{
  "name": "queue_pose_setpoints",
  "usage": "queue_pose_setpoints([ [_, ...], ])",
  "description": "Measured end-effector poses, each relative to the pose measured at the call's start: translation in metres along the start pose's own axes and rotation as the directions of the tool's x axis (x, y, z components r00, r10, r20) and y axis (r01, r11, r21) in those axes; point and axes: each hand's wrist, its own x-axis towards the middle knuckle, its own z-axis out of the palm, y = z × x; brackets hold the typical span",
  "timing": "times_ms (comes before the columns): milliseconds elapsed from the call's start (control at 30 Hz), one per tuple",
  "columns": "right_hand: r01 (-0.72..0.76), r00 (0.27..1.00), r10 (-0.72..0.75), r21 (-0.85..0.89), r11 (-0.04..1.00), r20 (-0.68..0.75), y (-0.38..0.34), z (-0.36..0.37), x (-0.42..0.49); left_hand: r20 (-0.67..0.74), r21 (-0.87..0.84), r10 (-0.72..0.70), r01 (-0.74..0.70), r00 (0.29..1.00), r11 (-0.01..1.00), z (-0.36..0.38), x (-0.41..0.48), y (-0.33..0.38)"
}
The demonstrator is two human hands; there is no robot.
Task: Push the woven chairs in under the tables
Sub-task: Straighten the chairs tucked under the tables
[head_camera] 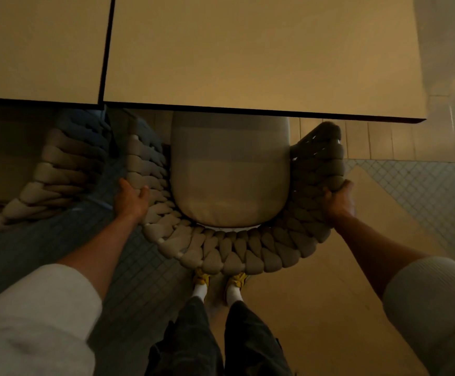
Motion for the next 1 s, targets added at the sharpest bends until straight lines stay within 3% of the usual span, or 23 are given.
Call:
queue_pose_setpoints([
  [1000, -0.043, 0.997, 0.042, 0.009, 0.999, 0.072, -0.003, 0.0, -0.002, 0.071, 0.134, 0.032, -0.042, 0.997, 0.99, -0.016, 0.017, 0.006],
])
